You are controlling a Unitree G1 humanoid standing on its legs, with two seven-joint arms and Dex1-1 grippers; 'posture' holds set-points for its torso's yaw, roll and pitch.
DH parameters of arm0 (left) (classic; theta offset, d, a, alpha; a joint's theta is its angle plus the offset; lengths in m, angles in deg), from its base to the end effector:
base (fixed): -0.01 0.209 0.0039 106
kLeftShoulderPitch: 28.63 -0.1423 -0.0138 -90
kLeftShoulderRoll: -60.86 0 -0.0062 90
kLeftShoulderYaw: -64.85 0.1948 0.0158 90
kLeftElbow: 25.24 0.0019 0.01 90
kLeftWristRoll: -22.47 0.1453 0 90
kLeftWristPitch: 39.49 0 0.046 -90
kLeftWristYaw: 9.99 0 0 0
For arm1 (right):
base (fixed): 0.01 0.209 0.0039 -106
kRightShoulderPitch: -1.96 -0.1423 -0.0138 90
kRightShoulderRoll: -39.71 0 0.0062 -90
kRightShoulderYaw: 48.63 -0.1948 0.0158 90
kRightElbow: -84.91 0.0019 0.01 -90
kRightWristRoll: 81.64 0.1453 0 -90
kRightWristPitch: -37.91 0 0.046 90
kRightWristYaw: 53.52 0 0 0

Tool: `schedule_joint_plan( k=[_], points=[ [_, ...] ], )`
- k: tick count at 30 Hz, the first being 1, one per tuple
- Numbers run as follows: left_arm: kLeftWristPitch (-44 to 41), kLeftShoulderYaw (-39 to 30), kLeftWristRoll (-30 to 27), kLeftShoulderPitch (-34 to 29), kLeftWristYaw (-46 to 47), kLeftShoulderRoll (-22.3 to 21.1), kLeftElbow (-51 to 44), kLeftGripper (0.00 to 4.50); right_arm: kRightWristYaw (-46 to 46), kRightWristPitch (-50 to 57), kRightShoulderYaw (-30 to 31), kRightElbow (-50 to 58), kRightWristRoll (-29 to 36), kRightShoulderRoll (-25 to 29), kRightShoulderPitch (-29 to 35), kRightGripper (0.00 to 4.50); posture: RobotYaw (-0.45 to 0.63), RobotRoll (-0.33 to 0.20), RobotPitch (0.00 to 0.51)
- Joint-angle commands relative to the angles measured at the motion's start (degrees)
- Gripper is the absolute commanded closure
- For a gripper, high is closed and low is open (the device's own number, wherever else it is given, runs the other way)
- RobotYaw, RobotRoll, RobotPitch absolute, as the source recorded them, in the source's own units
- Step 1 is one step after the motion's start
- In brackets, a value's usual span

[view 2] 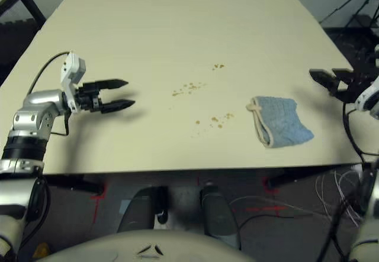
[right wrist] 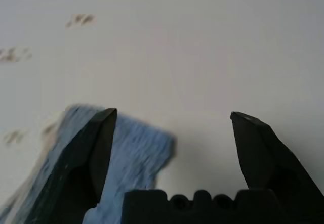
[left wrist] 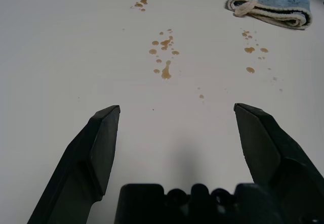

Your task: Wipe the water off the table with a rag.

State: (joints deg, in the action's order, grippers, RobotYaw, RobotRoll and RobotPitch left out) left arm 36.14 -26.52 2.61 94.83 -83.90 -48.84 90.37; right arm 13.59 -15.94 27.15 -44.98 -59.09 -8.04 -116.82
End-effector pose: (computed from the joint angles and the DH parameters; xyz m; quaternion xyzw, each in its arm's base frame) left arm 0.3119 0.2796 0.1403 0.0628 0.0835 -0.5306 0.8412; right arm 0.2365 -0.4190 0.1726 0.0678 0.2408 0.2223 0.9423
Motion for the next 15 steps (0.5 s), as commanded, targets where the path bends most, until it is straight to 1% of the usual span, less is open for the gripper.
schedule_joint_plan(
  k=[1,8,15],
  points=[
    [1.1,0.6,0.9,0.2,0.5,0.6,0.5,0.0,3.6,5.8,2.2,5.4,0.9,1.3,2.5,0.03,-0.23,0.0,0.15],
    [1.5,0.7,0.8,0.1,1.1,0.9,0.3,0.0,2.6,9.0,3.3,8.7,0.5,-1.6,5.0,0.03,-0.23,0.0,0.147],
    [1.7,0.8,0.9,-0.1,1.7,1.1,-0.3,0.0,-0.2,6.9,4.7,8.3,-1.2,-5.6,5.0,0.03,-0.22,0.0,0.138]
  ],
)
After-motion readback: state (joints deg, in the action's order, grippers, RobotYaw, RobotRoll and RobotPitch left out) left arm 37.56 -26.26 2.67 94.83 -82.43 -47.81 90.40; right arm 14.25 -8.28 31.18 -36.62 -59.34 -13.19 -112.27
